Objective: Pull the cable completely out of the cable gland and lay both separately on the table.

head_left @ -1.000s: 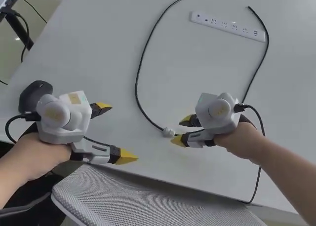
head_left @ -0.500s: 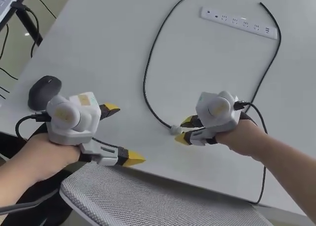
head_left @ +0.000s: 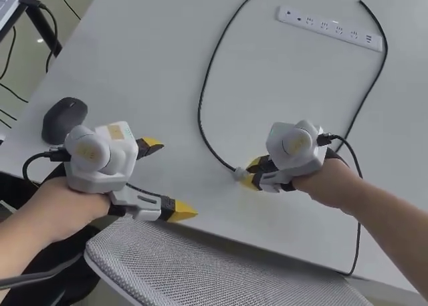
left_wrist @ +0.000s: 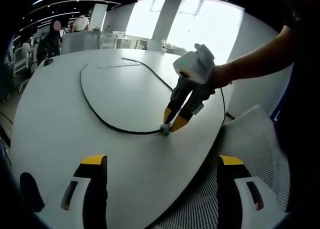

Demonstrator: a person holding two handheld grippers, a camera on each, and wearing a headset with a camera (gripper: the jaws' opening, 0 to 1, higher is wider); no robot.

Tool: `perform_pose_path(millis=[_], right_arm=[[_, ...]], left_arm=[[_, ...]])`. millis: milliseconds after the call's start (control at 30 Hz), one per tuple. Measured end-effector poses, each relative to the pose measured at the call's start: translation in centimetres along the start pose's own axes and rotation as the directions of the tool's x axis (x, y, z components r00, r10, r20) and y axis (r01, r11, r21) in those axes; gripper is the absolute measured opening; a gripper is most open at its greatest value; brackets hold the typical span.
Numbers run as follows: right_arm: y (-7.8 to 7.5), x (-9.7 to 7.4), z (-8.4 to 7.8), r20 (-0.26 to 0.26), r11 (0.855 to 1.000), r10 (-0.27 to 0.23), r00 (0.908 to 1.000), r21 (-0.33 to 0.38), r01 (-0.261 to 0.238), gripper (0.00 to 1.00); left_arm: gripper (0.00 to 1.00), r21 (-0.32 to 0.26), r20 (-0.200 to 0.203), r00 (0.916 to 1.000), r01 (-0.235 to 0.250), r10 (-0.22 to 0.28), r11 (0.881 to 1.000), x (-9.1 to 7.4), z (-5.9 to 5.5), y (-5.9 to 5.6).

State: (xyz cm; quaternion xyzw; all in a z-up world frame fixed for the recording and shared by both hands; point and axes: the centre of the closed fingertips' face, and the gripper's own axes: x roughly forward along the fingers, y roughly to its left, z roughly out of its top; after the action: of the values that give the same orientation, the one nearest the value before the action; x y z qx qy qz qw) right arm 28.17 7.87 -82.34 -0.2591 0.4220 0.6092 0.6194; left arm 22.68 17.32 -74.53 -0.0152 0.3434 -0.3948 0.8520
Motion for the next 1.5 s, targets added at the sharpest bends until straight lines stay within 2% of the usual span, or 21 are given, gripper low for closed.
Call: perform_pose_path(millis=[267, 533, 733, 867, 1033, 1233, 1367, 1500], right_arm=[[0.1, -0.1, -0.2, -0.017, 1.000, -0.012, 0.9998, 0.019, 0.013, 0.07], [0.6, -1.4, 0.0, -0.012, 0.999, -0.005, 0.9999, 0.045, 0.006, 0.06], [0.9, -3.1, 0.9, 0.005, 0.999, -0.009, 0.9999, 0.048, 0.009, 0.06], [1.1, -4.2, 1.4, 0.018, 0.998, -0.008, 0.9998, 0.056, 0.007, 0.06], [1.4, -5.5, 1.9, 0.018, 0.998, -0.009, 0.9998, 0.057, 0.008, 0.06], [2.2, -7.0, 2.9, 0.032, 0.998, 0.008, 0.9994, 0.054, -0.010, 0.06], [2.8, -8.0, 3.3, 0.032, 0.999, 0.019, 0.9993, 0.040, -0.020, 0.06], [3.2, -8.8, 3.5, 0.035, 0.999, 0.028, 0.9990, 0.035, -0.029, 0.06]], left_arm=[[0.90, 0.003, -0.001, 1.0000, 0.007, -0.007, 1.000, 0.0, 0.1, -0.3], [0.89, 0.019, 0.009, 0.9999, 0.014, -0.014, 1.000, 0.1, 1.0, -0.5], [0.90, 0.037, 0.024, 0.9992, 0.031, -0.032, 0.999, 0.3, 2.1, -0.8], [0.89, 0.065, 0.016, 0.9987, 0.046, -0.048, 0.997, 0.6, 2.9, -1.2], [0.89, 0.101, 0.019, 0.9969, 0.074, -0.077, 0.992, 1.0, 4.4, -1.8], [0.87, 0.142, 0.024, 0.9926, 0.114, -0.119, 0.983, 1.8, 6.1, -2.9], [0.87, 0.186, 0.014, 0.9884, 0.146, -0.151, 0.972, 2.6, 7.0, -3.9], [0.86, 0.179, 0.036, 0.9820, 0.176, -0.185, 0.968, 3.0, 7.8, -4.5]])
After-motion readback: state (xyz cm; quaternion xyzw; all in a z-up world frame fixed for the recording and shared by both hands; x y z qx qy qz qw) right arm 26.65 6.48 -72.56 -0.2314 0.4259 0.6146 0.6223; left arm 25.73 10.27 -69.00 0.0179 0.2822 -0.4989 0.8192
